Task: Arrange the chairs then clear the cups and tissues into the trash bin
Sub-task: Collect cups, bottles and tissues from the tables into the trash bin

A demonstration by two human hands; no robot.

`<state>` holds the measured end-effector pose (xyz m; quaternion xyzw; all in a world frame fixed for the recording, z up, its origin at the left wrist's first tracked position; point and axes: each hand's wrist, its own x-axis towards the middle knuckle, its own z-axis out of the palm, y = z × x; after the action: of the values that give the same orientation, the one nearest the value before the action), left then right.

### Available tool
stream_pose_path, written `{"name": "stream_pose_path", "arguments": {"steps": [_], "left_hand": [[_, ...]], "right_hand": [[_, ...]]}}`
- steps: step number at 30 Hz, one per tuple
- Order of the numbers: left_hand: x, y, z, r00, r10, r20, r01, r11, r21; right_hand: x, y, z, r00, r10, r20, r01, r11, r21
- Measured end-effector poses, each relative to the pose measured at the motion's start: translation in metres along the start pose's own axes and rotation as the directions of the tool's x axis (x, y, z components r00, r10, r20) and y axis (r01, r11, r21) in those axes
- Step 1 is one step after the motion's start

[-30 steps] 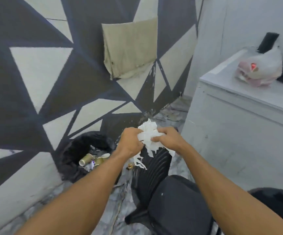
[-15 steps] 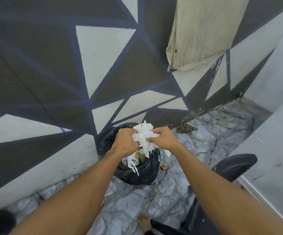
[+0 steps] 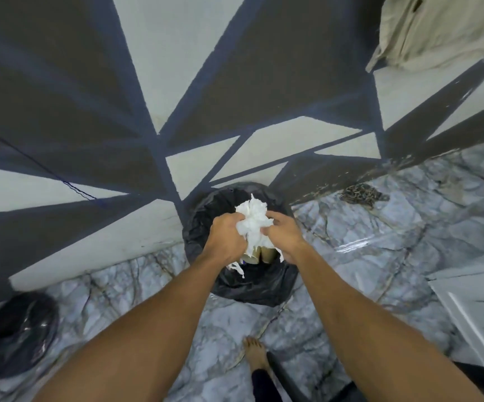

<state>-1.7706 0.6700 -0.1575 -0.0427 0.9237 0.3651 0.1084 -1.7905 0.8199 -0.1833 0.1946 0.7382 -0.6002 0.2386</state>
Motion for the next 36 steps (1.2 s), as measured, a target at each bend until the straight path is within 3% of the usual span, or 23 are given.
{"name": "stream_pose_path", "arguments": {"steps": [5, 9, 15, 29, 36], "left_hand": [[0.030, -0.019, 0.014, 0.996, -0.073, 0.052, 0.069, 0.995, 0.078], [0.045, -0.036, 0.025, 0.987, -0.116, 0.108, 0.102, 0.987, 0.127], [0.044, -0.050, 0.042, 0.968, -0.146, 0.204, 0.112, 0.980, 0.167], [0.020, -0.053, 0.037, 0.965, -0.205, 0.161, 0.177, 0.969, 0.172], [-0.022, -0.054, 0.002, 0.975, -0.205, 0.084, 0.193, 0.972, 0.134]], "right_hand": [[0.038, 0.011, 0.001, 0.994, -0.021, 0.109, 0.041, 0.983, -0.181], [0.061, 0.023, 0.001, 0.979, 0.066, 0.195, 0.010, 0.929, -0.369], [0.080, 0.049, 0.016, 0.965, 0.105, 0.239, -0.006, 0.924, -0.381], [0.068, 0.054, 0.004, 0.992, 0.066, 0.106, -0.021, 0.925, -0.378], [0.018, 0.027, 0.034, 0.970, -0.095, 0.223, 0.196, 0.849, -0.490]]}}
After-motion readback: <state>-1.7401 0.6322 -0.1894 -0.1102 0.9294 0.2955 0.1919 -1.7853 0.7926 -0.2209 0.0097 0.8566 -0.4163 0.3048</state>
